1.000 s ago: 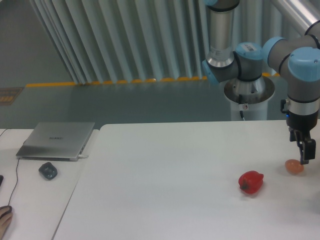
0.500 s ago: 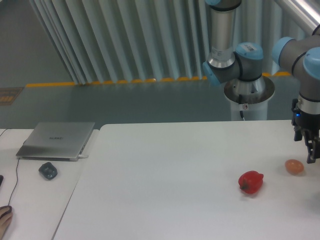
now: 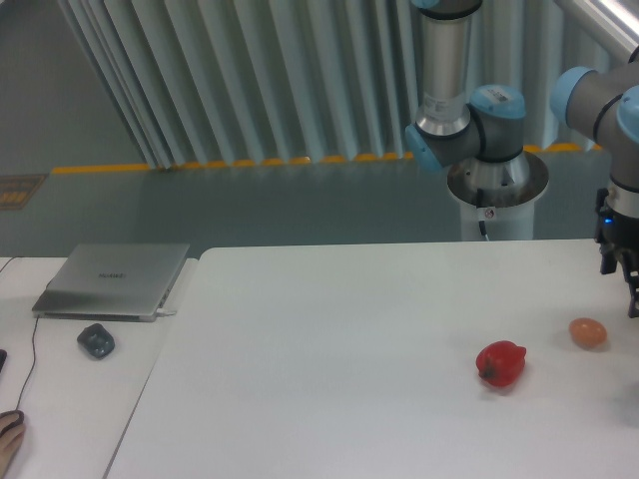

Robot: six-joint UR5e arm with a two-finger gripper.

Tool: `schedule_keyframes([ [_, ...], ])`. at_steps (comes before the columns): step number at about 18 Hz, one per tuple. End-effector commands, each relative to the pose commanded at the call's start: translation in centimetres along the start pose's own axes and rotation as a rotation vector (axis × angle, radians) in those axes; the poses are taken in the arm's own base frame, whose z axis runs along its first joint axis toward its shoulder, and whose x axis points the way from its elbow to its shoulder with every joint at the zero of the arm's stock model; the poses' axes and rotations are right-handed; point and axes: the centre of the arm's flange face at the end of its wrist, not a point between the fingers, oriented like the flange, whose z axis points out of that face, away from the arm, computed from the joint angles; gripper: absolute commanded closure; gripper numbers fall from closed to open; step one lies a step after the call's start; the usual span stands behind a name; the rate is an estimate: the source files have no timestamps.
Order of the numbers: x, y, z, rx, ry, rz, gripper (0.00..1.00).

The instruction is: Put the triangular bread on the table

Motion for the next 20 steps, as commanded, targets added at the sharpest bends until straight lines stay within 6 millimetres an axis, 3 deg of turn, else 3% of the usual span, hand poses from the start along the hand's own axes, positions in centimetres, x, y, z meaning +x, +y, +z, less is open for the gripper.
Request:
schedule_keyframes([
  [8,1.6,8.2,0.2,-0.012,0.007,0.139,0.0],
  [15,2.3,12.4,0.4,-0.074,0.025,0.243,0.0],
  [20,2.3,15.8,2.1,-0.143,0.053,0.333,0.0],
])
